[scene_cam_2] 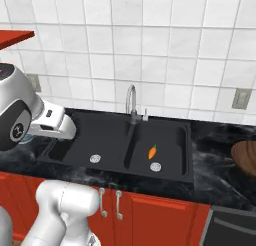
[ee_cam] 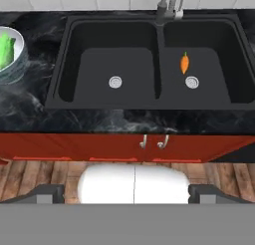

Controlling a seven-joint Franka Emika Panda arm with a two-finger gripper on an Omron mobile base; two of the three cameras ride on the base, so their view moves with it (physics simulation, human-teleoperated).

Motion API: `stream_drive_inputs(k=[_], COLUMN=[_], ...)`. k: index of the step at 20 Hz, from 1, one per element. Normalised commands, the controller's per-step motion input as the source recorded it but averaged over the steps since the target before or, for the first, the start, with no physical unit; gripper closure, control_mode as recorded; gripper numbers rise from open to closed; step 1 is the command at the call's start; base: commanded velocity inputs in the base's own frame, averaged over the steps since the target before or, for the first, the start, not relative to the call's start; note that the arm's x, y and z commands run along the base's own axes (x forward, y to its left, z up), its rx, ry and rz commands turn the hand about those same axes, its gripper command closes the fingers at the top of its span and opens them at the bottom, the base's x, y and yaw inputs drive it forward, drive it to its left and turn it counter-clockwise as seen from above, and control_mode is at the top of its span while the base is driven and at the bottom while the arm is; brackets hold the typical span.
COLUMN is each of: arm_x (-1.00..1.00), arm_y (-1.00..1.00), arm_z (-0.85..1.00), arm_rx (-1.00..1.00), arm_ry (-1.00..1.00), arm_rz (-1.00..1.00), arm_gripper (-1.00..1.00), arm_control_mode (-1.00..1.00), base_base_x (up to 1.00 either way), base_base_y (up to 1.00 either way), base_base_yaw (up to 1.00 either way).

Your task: Pick the corns from the cabinet and place them in one bowl. Pick the carrot from the sink and place it in the other bowl.

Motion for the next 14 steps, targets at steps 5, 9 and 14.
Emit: stream_drive_inputs(k=[5, 9, 14], arm_x=[0.00, 0.00, 0.00], arm_y=[0.00, 0.00, 0.00], arm_z=[0.00, 0.00, 0.00], arm_rx=[0.00, 0.00, 0.00], arm_ry=[0.00, 0.00, 0.00], arm_rz=[0.00, 0.00, 0.00], arm_gripper=[-1.00, -1.00, -1.00], arm_control_mode=[1.00, 1.00, 1.00], base_base_x=[0.00, 0.21, 0.60], base_base_y=[-1.00, -0.94, -0.42], base_base_yaw=[0.00, 0.00, -0.12])
